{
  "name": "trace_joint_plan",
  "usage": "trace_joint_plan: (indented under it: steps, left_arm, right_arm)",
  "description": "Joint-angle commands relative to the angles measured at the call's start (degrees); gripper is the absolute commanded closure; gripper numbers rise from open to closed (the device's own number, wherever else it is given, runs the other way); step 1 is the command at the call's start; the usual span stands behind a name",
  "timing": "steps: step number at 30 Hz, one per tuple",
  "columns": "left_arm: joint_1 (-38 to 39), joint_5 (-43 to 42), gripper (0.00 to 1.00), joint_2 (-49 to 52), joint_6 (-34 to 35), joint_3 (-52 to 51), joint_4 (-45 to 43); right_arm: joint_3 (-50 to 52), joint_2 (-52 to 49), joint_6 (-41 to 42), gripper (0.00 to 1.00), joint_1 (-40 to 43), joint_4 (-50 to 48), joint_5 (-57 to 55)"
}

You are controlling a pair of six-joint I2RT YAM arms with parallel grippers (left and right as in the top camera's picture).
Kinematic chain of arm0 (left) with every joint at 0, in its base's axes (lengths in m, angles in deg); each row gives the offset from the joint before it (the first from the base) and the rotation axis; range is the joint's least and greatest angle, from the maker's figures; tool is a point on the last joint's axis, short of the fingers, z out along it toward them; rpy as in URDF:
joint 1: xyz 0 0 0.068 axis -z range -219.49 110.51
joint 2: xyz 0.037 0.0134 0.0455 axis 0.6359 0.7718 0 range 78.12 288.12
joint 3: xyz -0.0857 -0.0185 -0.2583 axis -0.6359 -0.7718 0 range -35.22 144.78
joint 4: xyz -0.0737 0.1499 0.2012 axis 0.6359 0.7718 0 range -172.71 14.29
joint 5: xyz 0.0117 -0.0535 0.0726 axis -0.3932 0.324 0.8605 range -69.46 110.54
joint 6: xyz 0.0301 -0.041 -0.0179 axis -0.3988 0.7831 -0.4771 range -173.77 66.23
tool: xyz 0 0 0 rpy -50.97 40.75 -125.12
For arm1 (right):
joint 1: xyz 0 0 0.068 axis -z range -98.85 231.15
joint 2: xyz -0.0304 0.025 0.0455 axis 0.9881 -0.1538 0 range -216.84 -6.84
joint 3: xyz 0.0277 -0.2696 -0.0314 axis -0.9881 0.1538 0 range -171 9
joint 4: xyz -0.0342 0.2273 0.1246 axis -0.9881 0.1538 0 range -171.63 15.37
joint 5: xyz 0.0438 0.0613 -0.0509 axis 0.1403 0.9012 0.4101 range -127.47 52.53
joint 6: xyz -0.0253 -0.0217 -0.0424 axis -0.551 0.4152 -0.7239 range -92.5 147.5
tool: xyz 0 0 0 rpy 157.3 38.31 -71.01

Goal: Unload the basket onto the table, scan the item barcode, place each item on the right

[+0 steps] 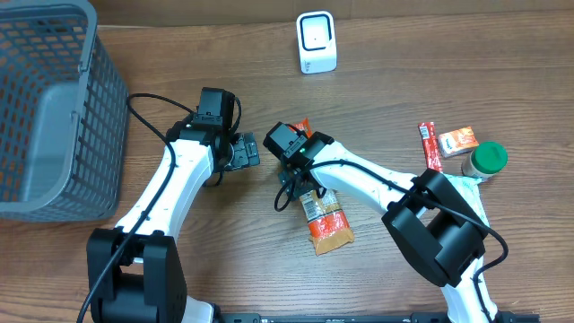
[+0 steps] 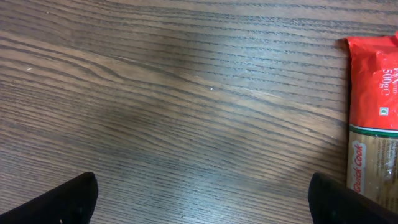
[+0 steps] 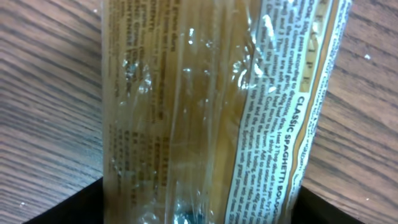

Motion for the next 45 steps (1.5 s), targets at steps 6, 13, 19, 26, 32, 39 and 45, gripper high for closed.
trace_joint_plan:
  steps: [6, 13, 19, 26, 32, 39, 45]
  left_arm:
    - [0.0, 0.8, 0.00, 0.4, -0.3, -0.5, -0.2]
    - [0.0, 0.8, 0.00, 0.4, -0.3, -0.5, -0.2]
    - [0.0, 0.8, 0.00, 0.4, -0.3, -0.5, -0.2]
    - [0.0, 0.8, 0.00, 0.4, -0.3, -0.5, -0.2]
    - [-1.6, 3.8, 0.00, 0.4, -0.3, -0.5, 0.4]
    - [-4.9, 3.8, 0.00, 0.4, -0.5, -0.5, 1.1]
    - [-4.9, 3.8, 0.00, 0.4, -0.5, -0.5, 1.1]
  right_arm:
    - [-2.1, -1.2, -8.3, 0.22, -0.7, 1.2, 1.0]
    - [-2.9, -1.2, -18.1, 0.26, -0.7, 7.6, -7.9]
    - [-2.9, -1.2, -17.8, 0.21, -0.7, 6.6, -2.4]
    - [-2.9, -1.2, -17.9, 0.15, -0.6, 7.2, -0.9]
    - [-0.9, -1.2, -17.6, 0.15, 0.8, 5.4, 1.9]
    - [-0.7, -1.2, -17.6, 0.00, 1.7, 4.7, 5.2]
    - [-0.7, -1.2, -17.6, 0.00, 1.7, 4.9, 5.4]
